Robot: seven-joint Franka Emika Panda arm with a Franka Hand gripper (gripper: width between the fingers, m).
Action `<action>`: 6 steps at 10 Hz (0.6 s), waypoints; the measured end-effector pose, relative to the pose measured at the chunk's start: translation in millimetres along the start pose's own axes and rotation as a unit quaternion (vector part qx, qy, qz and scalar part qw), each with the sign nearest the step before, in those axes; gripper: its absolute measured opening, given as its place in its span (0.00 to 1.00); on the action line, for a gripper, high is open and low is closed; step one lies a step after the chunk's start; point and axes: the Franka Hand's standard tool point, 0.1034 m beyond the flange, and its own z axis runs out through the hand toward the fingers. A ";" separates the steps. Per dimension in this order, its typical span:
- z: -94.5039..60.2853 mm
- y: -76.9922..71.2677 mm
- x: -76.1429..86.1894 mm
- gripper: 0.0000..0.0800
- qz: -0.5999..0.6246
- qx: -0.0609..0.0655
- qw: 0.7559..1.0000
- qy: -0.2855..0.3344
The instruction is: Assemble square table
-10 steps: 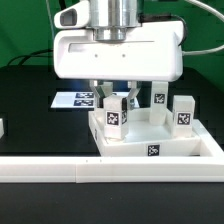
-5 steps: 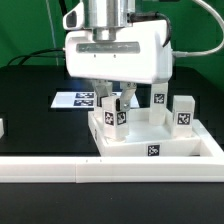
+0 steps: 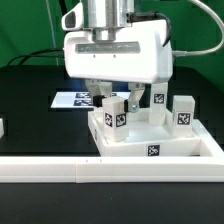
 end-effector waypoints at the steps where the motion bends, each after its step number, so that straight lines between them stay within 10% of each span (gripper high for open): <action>1: 0.1 -0.6 -1.3 0.81 -0.043 -0.002 0.999 -0.004; 6: -0.5 -3.0 -1.0 0.81 -0.236 -0.002 0.972 -0.005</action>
Offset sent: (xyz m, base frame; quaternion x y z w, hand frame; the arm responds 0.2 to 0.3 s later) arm 0.0038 0.0089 0.0020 -0.0090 0.0008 -0.2105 0.9775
